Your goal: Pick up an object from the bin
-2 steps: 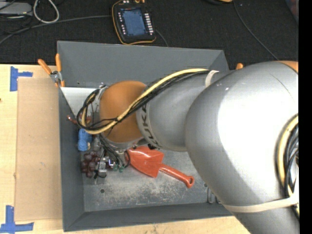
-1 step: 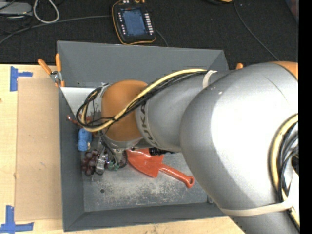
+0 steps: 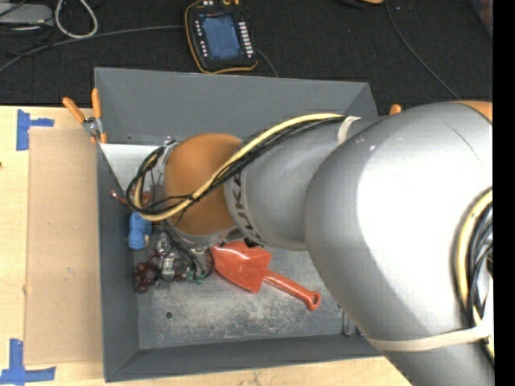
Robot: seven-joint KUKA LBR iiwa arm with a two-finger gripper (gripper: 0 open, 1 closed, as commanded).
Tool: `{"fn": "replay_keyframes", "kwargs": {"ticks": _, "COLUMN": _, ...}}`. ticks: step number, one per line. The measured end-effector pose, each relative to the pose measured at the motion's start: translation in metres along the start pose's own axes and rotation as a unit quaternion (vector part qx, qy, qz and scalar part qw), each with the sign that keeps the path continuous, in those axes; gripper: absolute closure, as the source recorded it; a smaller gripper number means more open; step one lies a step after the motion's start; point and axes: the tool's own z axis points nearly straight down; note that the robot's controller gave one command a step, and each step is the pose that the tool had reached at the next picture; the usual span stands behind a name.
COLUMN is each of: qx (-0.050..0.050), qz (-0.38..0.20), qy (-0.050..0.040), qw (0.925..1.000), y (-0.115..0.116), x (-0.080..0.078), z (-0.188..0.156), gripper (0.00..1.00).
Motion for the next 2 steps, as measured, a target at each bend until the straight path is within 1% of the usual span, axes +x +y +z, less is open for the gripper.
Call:
{"fn": "replay_keyframes", "kwargs": {"ticks": 1, "qx": 0.000, "qz": 0.000, "qy": 0.0000, "qw": 1.0000, "y": 0.000, "x": 0.000, "z": 0.000, "gripper": 1.00}}
{"fn": "replay_keyframes", "kwargs": {"ticks": 2, "qx": 0.002, "qz": 0.001, "qy": 0.0046, "qw": 1.0000, "y": -0.002, "x": 0.003, "z": -0.034, "gripper": 1.00}}
